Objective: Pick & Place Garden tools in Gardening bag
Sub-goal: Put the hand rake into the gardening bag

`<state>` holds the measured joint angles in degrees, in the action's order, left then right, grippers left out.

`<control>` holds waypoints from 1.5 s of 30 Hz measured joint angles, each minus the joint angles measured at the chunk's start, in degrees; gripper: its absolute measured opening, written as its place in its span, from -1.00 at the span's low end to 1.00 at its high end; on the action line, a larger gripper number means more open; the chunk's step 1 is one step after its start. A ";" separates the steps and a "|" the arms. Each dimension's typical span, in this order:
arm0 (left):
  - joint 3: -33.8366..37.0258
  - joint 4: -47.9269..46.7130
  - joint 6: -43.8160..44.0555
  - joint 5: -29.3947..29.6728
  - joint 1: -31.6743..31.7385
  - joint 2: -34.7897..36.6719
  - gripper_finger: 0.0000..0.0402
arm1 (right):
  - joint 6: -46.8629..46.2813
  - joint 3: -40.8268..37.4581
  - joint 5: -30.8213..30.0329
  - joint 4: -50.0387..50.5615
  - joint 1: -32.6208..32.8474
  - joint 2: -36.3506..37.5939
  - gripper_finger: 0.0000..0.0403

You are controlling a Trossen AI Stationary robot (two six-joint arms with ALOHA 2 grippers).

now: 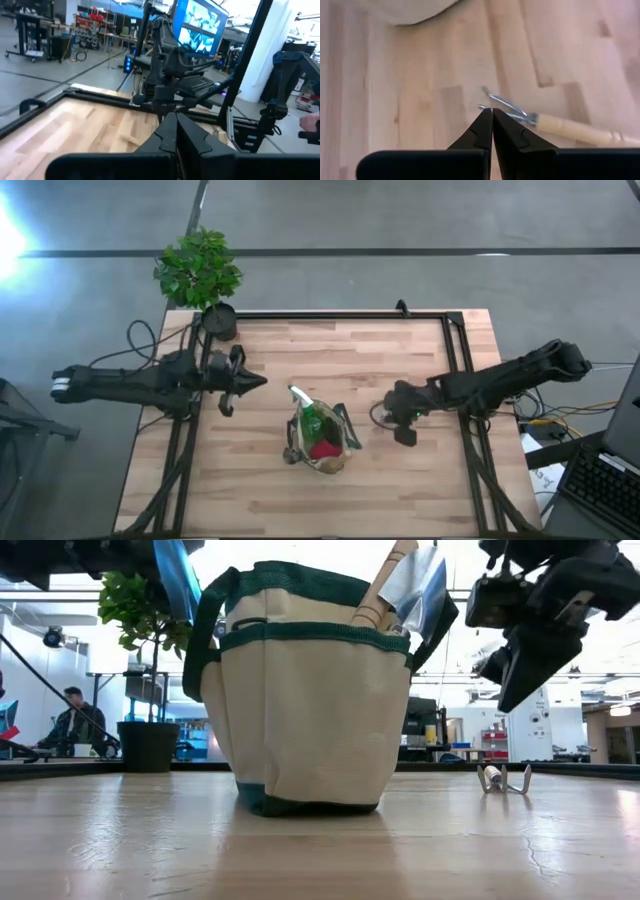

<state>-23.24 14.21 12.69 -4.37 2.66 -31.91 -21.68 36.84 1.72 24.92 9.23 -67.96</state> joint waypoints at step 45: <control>-0.07 2.33 -1.84 -0.08 -0.01 0.27 -0.97 | -38.31 8.28 2.24 12.91 -21.28 -22.65 0.04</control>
<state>-23.31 16.53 10.85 -4.45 2.64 -31.64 -59.99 45.12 3.96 37.84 -12.05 -90.61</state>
